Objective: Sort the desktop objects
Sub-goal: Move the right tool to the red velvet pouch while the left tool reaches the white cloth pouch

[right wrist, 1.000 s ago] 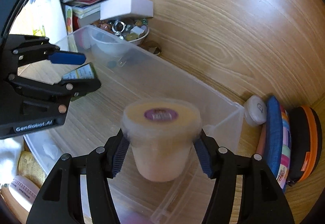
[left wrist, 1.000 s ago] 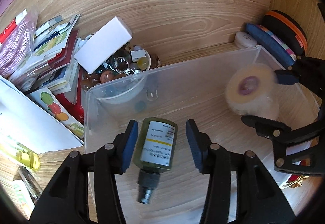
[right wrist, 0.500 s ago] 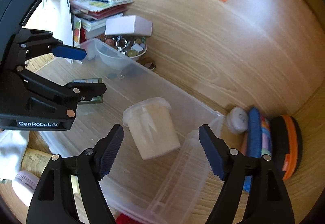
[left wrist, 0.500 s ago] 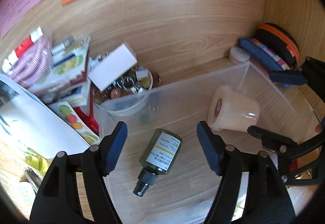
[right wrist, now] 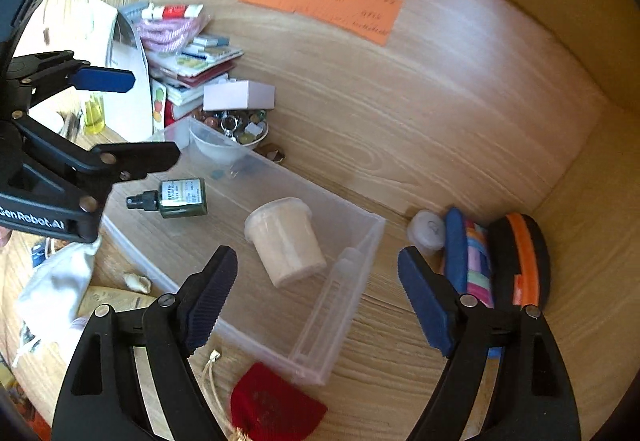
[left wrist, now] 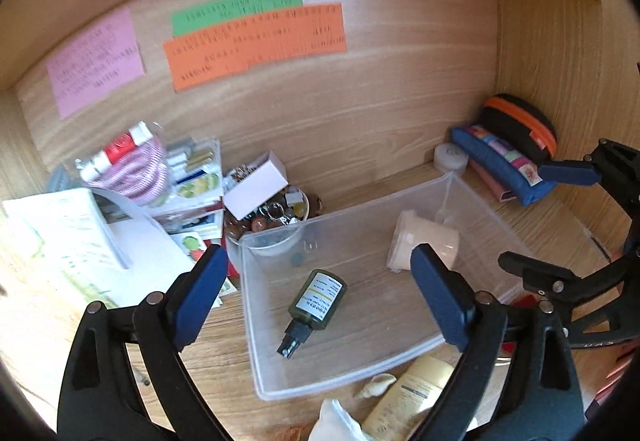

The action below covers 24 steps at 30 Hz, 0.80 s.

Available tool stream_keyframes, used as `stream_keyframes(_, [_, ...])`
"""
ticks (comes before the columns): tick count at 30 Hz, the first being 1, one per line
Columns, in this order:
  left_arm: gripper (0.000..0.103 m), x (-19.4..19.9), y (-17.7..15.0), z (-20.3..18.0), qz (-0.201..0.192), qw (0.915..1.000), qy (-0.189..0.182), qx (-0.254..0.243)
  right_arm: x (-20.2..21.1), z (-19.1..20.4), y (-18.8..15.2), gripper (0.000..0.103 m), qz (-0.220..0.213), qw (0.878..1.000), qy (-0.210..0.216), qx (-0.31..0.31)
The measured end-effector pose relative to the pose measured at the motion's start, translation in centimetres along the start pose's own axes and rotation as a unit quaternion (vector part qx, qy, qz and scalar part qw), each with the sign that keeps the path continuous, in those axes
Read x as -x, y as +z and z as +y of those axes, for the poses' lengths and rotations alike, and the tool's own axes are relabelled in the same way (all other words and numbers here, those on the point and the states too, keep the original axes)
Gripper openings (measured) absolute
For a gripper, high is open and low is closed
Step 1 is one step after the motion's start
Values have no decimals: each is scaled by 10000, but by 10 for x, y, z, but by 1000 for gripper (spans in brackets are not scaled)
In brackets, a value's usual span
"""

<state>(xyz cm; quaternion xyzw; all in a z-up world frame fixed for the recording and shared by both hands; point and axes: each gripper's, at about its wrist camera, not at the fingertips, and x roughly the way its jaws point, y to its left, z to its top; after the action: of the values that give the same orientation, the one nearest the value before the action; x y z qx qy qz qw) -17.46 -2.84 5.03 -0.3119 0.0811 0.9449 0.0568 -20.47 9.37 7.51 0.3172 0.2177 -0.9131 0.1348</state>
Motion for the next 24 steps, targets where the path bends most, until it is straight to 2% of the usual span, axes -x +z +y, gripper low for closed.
stream_keyframes(6, [96, 36, -4, -2, -227, 9996, 94, 123, 33, -4, -11, 81, -251, 9996, -33, -107])
stream_keyframes(13, [98, 67, -17, -6, -365, 9989, 107, 290, 66, -4, -29, 87, -510, 9985, -74, -197])
stream_keyframes(24, [98, 73, -60, -3, -140, 9985, 126, 519, 86, -4, -64, 88, -531, 9976, -134, -420])
